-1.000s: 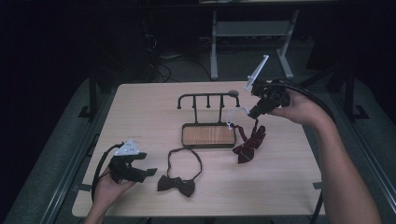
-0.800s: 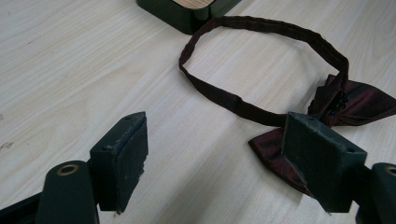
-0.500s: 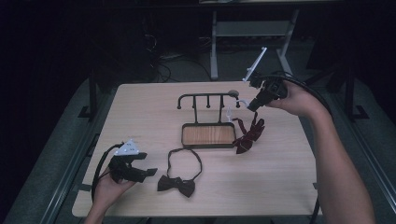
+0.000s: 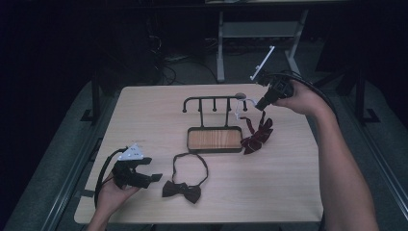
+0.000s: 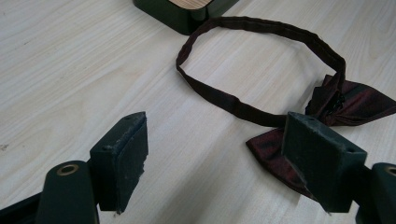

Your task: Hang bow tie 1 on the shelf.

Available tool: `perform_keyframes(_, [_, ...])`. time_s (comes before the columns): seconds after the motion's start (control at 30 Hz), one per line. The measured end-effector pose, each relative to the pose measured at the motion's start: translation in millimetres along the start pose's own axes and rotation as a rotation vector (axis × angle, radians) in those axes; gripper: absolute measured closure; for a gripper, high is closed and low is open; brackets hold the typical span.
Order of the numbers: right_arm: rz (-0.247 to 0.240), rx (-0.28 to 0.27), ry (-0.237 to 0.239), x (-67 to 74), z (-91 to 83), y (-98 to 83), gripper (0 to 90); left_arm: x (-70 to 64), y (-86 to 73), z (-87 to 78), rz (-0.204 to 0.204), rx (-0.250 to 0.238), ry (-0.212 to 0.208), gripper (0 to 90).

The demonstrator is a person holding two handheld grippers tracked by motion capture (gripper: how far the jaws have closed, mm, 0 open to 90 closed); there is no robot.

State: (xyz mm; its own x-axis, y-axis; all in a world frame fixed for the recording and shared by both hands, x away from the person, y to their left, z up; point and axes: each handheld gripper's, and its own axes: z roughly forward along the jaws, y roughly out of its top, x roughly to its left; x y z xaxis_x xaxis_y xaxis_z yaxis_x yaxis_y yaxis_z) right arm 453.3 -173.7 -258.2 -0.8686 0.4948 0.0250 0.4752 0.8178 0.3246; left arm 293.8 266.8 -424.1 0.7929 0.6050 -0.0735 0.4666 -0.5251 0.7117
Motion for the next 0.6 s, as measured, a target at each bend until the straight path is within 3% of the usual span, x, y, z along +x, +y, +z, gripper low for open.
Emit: perform_keyframes(0.6, [0.003, -0.020, 0.014, -0.7, 5.7, -8.9, 80.5, -0.4, 0.5, -0.7, 0.010, 0.002, 0.001, 22.5])
